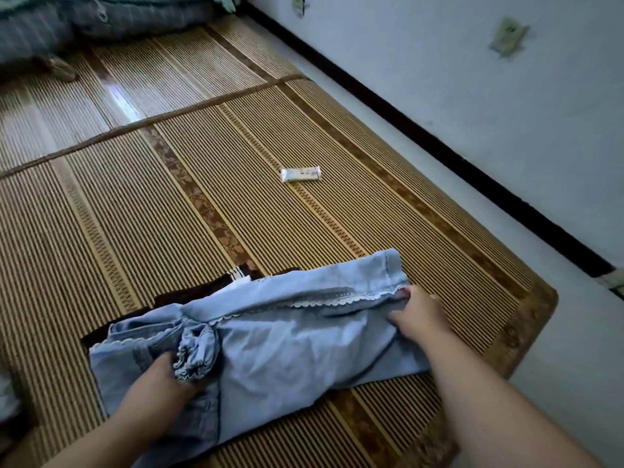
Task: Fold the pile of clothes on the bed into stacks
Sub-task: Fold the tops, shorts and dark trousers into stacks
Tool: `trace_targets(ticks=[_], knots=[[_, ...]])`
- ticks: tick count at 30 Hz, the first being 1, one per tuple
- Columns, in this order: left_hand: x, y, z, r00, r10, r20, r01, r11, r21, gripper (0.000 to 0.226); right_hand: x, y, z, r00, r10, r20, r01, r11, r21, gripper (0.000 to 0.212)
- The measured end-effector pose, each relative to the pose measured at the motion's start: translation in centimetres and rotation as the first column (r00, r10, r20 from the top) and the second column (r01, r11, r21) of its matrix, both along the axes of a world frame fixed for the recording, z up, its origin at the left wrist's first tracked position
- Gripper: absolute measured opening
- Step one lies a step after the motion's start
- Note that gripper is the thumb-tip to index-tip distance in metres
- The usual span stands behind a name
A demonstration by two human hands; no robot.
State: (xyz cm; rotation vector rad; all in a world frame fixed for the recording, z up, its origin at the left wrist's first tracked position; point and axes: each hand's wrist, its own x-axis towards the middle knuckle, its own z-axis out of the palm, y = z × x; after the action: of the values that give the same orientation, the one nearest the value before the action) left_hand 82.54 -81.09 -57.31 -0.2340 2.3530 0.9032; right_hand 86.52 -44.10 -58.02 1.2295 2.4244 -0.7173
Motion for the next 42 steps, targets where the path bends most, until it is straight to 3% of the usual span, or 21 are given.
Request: trace_targets(ticks=[4, 9, 12, 15, 18, 20, 25, 27, 32, 38, 40, 42], knots=[[-0.3, -0.3, -0.6, 0.999, -0.043, 0.0, 0.043, 0.999, 0.001, 0.058, -0.3, -1.1, -1.1, 0.978, -0.188, 0.086, 0.169, 0.968, 0.186, 0.041], [-0.4, -0.5, -1.1, 1.0, -0.026, -0.002, 0.026, 1.0, 0.005, 0.051, 0.7, 0.5, -0.6, 0.997, -0.071, 0.035, 0.067, 0.992, 0.104, 0.009], [-0.3, -0.5, -0.8, 0.999, -0.035, 0.034, 0.035, 0.999, -0.004, 0.049, 2.0, 1.8, 0.0, 0.997, -0.001, 0.076, -0.003, 0.998, 0.059, 0.021], [-0.4, -0.6, -0.6, 0.999, -0.035, 0.037, 0.035, 0.999, 0.003, 0.051, 2.7, 1.7, 1.8, 0.986, -0.075, -0.15, 0.085, 0.994, 0.062, 0.02], [-0.5, -0.6, -0.6, 0.997, -0.06, 0.043, 0.06, 0.998, -0.003, 0.049, 4.8, 0.6, 4.6, 0.871, -0.21, -0.444, 0.255, 0.966, 0.046, 0.018], [-0.5, -0.6, -0.5, 0.997, -0.055, 0.046, 0.055, 0.998, -0.006, 0.049, 7.0, 0.0, 6.1, 0.816, -0.254, -0.518, 0.301, 0.954, 0.006, 0.018], [-0.4, -0.3, -0.3, 0.997, -0.068, 0.042, 0.067, 0.997, 0.023, 0.046, 10.3, -0.7, 3.3, 0.916, -0.291, -0.277, 0.279, 0.957, -0.084, 0.012], [-0.4, -0.3, -0.2, 0.998, -0.048, 0.037, 0.048, 0.999, 0.013, 0.047, 10.0, -1.2, 1.5, 0.96, -0.224, -0.171, 0.213, 0.974, -0.079, 0.01], [-0.8, -0.6, -0.6, 0.995, -0.064, 0.078, 0.062, 0.998, 0.03, 0.051, 6.1, -3.3, 0.4, 0.978, -0.003, -0.21, 0.072, 0.944, 0.323, 0.018], [-0.7, -0.8, -1.2, 0.997, -0.029, 0.066, 0.024, 0.998, 0.065, 0.046, -0.6, -2.8, -0.5, 0.972, 0.218, -0.087, -0.213, 0.975, 0.066, 0.057], [-0.6, -0.9, -1.7, 0.998, -0.032, 0.055, 0.028, 0.997, 0.077, 0.048, -1.9, -2.6, -1.5, 0.934, 0.353, 0.049, -0.353, 0.936, -0.02, 0.062], [-0.7, -0.9, -2.0, 0.999, -0.032, 0.022, 0.031, 0.998, 0.046, 0.048, -2.3, -2.1, -2.2, 0.917, 0.395, 0.057, -0.392, 0.918, -0.062, 0.063]])
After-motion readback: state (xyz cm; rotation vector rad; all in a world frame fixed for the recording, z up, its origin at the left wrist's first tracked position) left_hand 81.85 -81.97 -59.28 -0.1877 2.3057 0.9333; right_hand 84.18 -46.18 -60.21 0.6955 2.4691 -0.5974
